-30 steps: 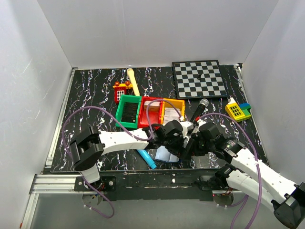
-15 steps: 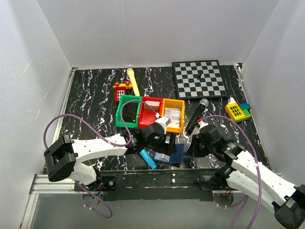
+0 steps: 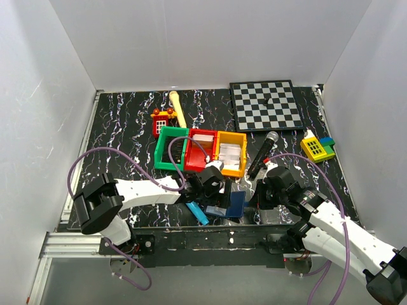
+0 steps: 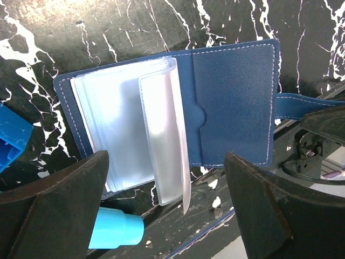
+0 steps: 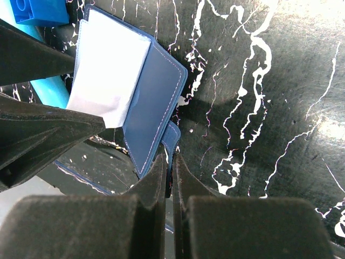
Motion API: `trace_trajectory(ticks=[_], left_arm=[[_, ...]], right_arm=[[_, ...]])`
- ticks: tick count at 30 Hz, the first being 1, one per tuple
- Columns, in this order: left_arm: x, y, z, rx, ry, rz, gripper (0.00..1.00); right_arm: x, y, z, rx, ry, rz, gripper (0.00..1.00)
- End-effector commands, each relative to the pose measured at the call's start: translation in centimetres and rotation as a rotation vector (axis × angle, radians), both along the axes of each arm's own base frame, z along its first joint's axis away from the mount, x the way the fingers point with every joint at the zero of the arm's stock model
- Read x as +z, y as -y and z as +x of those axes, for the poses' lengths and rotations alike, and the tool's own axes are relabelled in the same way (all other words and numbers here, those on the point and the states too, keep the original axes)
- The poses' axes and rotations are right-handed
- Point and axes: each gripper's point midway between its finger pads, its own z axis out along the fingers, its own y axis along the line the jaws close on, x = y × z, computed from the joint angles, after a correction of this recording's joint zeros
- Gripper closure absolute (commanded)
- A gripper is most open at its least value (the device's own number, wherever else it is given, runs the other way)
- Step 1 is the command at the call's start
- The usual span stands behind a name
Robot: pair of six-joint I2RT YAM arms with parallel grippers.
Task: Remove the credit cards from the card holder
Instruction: Remove the credit card from the card holder.
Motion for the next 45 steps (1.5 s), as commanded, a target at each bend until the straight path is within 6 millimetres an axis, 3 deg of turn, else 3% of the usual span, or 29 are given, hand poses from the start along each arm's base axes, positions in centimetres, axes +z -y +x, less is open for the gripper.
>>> trace_trajectory(ticks=[1, 18, 33, 45], left_arm=[[0.8, 0.3, 0.8, 0.031, 0.009, -0.006, 0.12], [-0.1, 1.7, 0.4, -0.052, -0.013, -0.001, 0.14], [0.7, 5.7, -2.1, -0.283, -0.037, -0.103, 0.16], [3.8, 9.0, -4.2, -0.484, 0.005, -0.249, 0.16]], right_arm=[[0.5, -0.4, 0.5, -0.009, 0.022, 0.027, 0.99], [0.4, -0.4, 0.6, -0.005, 0.019, 0.022, 0.99], [0.1, -0.4, 0.3, -0.016, 0.005, 0.03, 0.99], [-0.4, 0.1, 0.1, -0.052, -0.011, 0.021, 0.99]])
